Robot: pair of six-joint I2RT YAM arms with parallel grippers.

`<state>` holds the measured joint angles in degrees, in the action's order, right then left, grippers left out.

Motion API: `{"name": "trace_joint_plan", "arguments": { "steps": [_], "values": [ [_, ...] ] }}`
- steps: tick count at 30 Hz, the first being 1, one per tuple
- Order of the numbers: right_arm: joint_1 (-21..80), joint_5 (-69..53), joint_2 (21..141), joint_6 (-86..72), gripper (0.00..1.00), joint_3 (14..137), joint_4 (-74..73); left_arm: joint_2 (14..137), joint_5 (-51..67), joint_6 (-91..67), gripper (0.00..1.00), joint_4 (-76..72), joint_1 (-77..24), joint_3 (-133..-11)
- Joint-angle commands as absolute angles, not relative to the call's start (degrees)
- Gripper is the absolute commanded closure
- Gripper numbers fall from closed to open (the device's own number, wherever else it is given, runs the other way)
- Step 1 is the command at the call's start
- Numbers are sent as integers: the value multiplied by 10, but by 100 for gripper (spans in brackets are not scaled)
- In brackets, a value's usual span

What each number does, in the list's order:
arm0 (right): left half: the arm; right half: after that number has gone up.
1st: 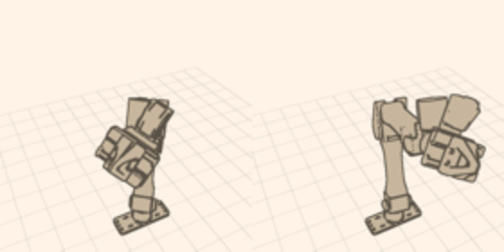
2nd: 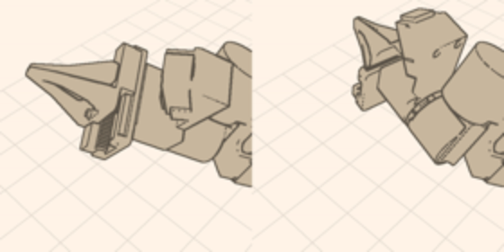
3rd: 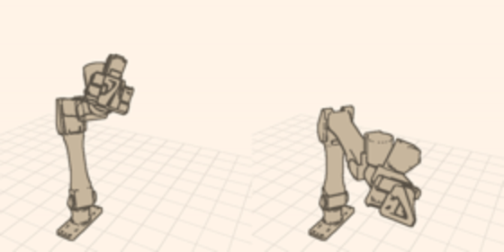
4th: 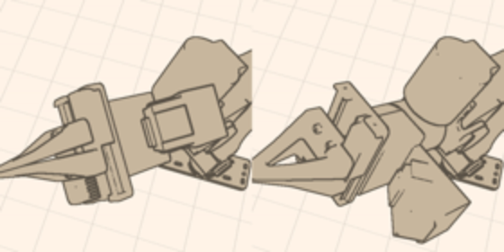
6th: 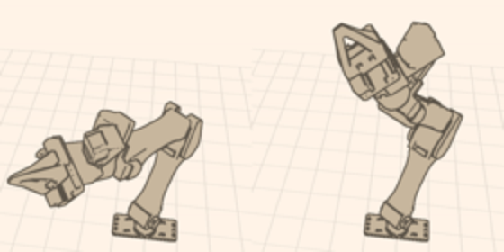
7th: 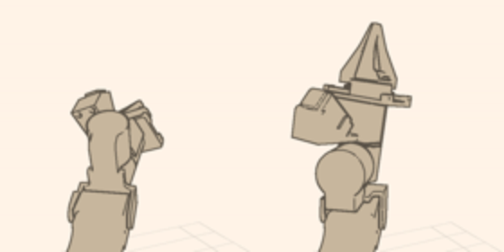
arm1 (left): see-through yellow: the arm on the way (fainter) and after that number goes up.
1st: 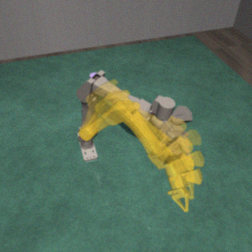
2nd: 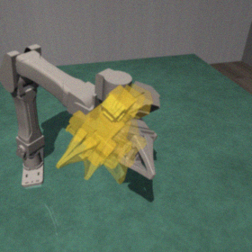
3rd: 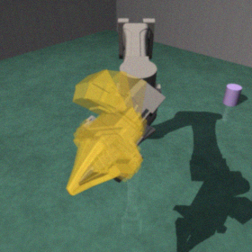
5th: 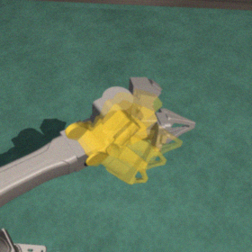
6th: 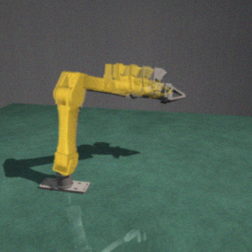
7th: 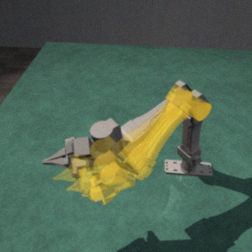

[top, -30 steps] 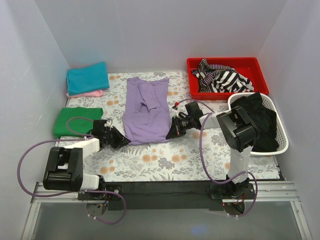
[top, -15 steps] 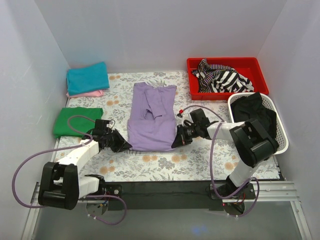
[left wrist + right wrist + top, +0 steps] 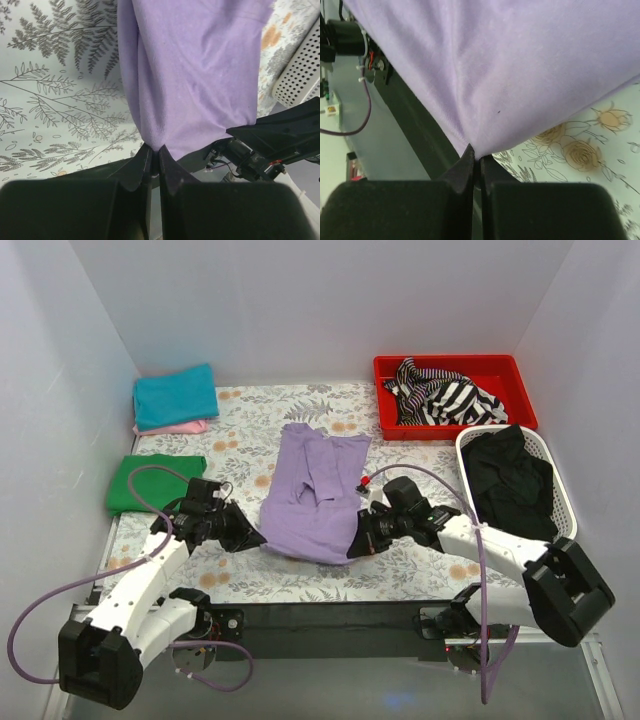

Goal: Fold and stack the t-shirts
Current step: Fold the tshirt

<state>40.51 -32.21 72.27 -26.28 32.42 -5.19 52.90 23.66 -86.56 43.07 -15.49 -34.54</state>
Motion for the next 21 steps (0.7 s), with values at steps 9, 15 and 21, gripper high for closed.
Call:
{"name": "trace_joint_plan", "arguments": {
  "steps": [9, 15, 21],
  "values": [
    [388, -188, 768, -185, 99, 538, -145, 636, 193, -827, 100, 392, -156, -504],
    [348, -184, 840, -155, 99, 616, -155, 735, 179, -795, 100, 339, -156, -581],
    [318, -203, 895, -139, 99, 684, -156, 831, 160, -770, 100, 310, -150, -658]
  ]
}}
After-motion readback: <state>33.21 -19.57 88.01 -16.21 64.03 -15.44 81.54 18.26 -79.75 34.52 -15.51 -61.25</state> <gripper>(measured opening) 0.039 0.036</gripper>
